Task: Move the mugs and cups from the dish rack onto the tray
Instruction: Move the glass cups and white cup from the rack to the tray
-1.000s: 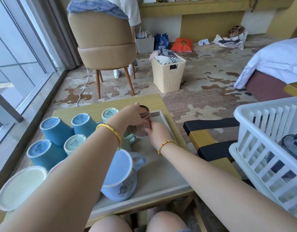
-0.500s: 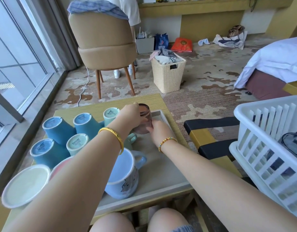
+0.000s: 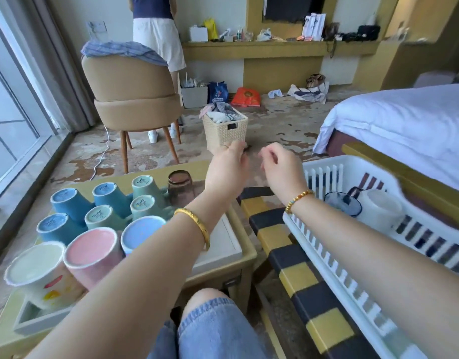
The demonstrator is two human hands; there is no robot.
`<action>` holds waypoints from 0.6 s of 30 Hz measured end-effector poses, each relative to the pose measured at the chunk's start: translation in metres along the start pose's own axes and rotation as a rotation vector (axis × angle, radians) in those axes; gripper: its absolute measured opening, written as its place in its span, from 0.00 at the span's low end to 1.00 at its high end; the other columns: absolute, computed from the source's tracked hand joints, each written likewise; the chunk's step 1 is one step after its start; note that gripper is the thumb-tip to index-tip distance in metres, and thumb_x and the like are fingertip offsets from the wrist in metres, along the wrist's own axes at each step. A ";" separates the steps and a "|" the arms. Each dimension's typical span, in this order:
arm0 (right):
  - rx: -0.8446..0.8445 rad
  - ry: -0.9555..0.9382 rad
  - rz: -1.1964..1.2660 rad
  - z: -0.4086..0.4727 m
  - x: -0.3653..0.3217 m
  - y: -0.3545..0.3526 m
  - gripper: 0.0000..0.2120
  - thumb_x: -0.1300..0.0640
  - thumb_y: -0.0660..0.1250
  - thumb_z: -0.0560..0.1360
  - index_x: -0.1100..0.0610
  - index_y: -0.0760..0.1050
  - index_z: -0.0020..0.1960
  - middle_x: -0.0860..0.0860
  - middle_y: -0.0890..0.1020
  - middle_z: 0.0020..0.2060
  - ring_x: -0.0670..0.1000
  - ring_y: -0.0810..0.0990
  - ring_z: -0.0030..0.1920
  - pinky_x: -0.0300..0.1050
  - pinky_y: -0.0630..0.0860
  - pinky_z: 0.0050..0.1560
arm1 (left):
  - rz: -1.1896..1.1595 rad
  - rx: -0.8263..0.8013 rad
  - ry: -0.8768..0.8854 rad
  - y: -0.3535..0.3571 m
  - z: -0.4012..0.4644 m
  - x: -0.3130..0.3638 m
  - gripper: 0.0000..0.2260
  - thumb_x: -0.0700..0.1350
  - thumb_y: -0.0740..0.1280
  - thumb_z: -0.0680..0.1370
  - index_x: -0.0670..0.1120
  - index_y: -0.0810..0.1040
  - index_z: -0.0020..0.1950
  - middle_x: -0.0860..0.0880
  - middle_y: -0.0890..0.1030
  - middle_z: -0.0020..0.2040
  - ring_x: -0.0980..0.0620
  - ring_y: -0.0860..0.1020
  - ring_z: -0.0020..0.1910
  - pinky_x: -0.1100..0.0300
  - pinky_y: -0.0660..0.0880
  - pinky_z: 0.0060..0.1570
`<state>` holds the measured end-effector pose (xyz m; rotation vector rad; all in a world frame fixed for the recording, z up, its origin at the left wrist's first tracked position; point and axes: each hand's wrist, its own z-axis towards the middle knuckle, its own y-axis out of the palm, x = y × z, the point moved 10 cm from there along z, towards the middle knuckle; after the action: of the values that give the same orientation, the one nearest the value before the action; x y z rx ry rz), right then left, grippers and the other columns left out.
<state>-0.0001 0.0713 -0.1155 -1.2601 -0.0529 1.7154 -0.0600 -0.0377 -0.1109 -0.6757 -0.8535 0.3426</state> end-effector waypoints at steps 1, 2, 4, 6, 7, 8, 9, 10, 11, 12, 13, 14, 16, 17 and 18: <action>0.028 0.018 0.003 -0.004 0.009 -0.021 0.11 0.54 0.56 0.79 0.53 0.74 0.42 0.49 0.78 0.32 0.50 0.76 0.34 0.43 0.70 0.33 | -0.026 -0.032 0.025 0.013 -0.007 0.018 0.13 0.40 0.58 0.78 0.42 0.73 0.62 0.42 0.77 0.58 0.44 0.74 0.57 0.55 0.73 0.55; 0.051 0.059 0.012 -0.009 0.023 -0.040 0.11 0.54 0.56 0.79 0.54 0.75 0.43 0.49 0.79 0.33 0.51 0.78 0.36 0.44 0.72 0.35 | -0.048 -0.073 0.048 0.027 -0.014 0.034 0.12 0.40 0.58 0.78 0.41 0.74 0.60 0.42 0.78 0.56 0.44 0.75 0.55 0.54 0.73 0.53; 0.084 0.170 0.019 -0.020 0.060 -0.072 0.10 0.55 0.56 0.79 0.52 0.75 0.44 0.51 0.81 0.37 0.53 0.80 0.40 0.48 0.75 0.41 | -0.082 -0.177 0.080 0.058 -0.030 0.062 0.12 0.40 0.57 0.79 0.41 0.75 0.59 0.42 0.79 0.53 0.43 0.76 0.52 0.54 0.74 0.50; 0.077 0.280 -0.036 -0.032 0.100 -0.095 0.09 0.56 0.56 0.78 0.51 0.74 0.46 0.52 0.82 0.44 0.53 0.80 0.44 0.46 0.74 0.42 | -0.086 -0.306 0.091 0.092 -0.045 0.085 0.14 0.39 0.55 0.79 0.42 0.74 0.62 0.42 0.79 0.54 0.43 0.77 0.51 0.52 0.75 0.49; 0.047 0.335 -0.078 -0.039 0.119 -0.101 0.09 0.58 0.55 0.78 0.51 0.74 0.49 0.52 0.82 0.48 0.53 0.79 0.47 0.44 0.73 0.44 | -0.079 -0.375 0.087 0.109 -0.052 0.094 0.15 0.39 0.54 0.80 0.43 0.73 0.63 0.42 0.79 0.55 0.42 0.78 0.51 0.51 0.76 0.49; 0.004 0.386 -0.124 -0.045 0.136 -0.104 0.11 0.60 0.55 0.78 0.52 0.74 0.53 0.53 0.82 0.52 0.54 0.79 0.50 0.44 0.72 0.46 | -0.064 -0.444 0.075 0.126 -0.058 0.101 0.15 0.38 0.53 0.80 0.43 0.73 0.64 0.42 0.79 0.56 0.41 0.78 0.52 0.51 0.76 0.49; -0.042 0.423 -0.163 -0.050 0.149 -0.106 0.13 0.62 0.54 0.78 0.54 0.74 0.56 0.54 0.80 0.56 0.55 0.78 0.54 0.45 0.73 0.49 | -0.040 -0.507 0.057 0.142 -0.063 0.106 0.15 0.38 0.53 0.80 0.43 0.73 0.63 0.42 0.79 0.57 0.41 0.78 0.52 0.50 0.76 0.50; -0.085 0.441 -0.196 -0.053 0.159 -0.105 0.15 0.64 0.53 0.78 0.55 0.74 0.59 0.55 0.79 0.59 0.56 0.77 0.57 0.47 0.73 0.53 | -0.009 -0.550 0.039 0.156 -0.066 0.108 0.15 0.38 0.53 0.79 0.42 0.74 0.62 0.42 0.79 0.56 0.41 0.77 0.53 0.50 0.76 0.51; -0.127 0.443 -0.228 -0.054 0.164 -0.104 0.16 0.65 0.53 0.78 0.56 0.73 0.61 0.56 0.78 0.61 0.57 0.76 0.59 0.48 0.73 0.57 | 0.024 -0.562 0.024 0.166 -0.068 0.108 0.15 0.37 0.53 0.79 0.42 0.74 0.61 0.41 0.79 0.55 0.40 0.77 0.53 0.51 0.76 0.50; -0.172 0.439 -0.261 -0.055 0.168 -0.101 0.17 0.65 0.53 0.78 0.57 0.73 0.62 0.56 0.76 0.62 0.57 0.75 0.61 0.48 0.73 0.59 | 0.055 -0.548 0.010 0.172 -0.068 0.107 0.15 0.38 0.53 0.79 0.44 0.74 0.61 0.41 0.79 0.55 0.41 0.76 0.54 0.52 0.76 0.49; -0.221 0.432 -0.293 -0.055 0.170 -0.096 0.18 0.66 0.53 0.78 0.57 0.72 0.63 0.56 0.76 0.63 0.57 0.75 0.61 0.48 0.72 0.60 | 0.086 -0.523 -0.006 0.176 -0.069 0.104 0.16 0.38 0.53 0.79 0.46 0.73 0.63 0.41 0.79 0.55 0.41 0.75 0.57 0.53 0.74 0.48; -0.275 0.428 -0.326 -0.056 0.171 -0.090 0.18 0.66 0.54 0.77 0.57 0.72 0.63 0.56 0.77 0.62 0.57 0.76 0.60 0.47 0.72 0.58 | 0.113 -0.499 -0.021 0.178 -0.071 0.101 0.17 0.38 0.54 0.78 0.48 0.73 0.64 0.41 0.79 0.56 0.41 0.72 0.61 0.53 0.73 0.49; -0.393 0.425 -0.441 -0.061 0.171 -0.077 0.16 0.64 0.55 0.76 0.56 0.74 0.61 0.55 0.79 0.55 0.57 0.77 0.56 0.48 0.70 0.58 | 0.137 -0.454 -0.029 0.180 -0.074 0.095 0.18 0.37 0.55 0.77 0.48 0.72 0.65 0.40 0.79 0.57 0.41 0.68 0.65 0.51 0.72 0.54; -0.457 0.420 -0.530 -0.064 0.171 -0.071 0.16 0.62 0.56 0.76 0.54 0.74 0.60 0.54 0.80 0.52 0.57 0.77 0.56 0.51 0.66 0.64 | 0.136 -0.435 -0.024 0.180 -0.074 0.094 0.18 0.37 0.55 0.77 0.47 0.72 0.65 0.41 0.80 0.56 0.41 0.68 0.65 0.51 0.72 0.56; -0.511 0.408 -0.623 -0.068 0.170 -0.067 0.15 0.60 0.56 0.76 0.54 0.74 0.60 0.53 0.81 0.52 0.56 0.77 0.58 0.55 0.59 0.69 | 0.131 -0.423 -0.018 0.180 -0.074 0.093 0.18 0.36 0.55 0.77 0.46 0.73 0.64 0.41 0.80 0.56 0.41 0.68 0.65 0.52 0.72 0.57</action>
<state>0.0961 0.1944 -0.2318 -1.7176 -0.6065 0.9105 0.0532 0.1145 -0.2126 -1.1266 -0.9104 0.2876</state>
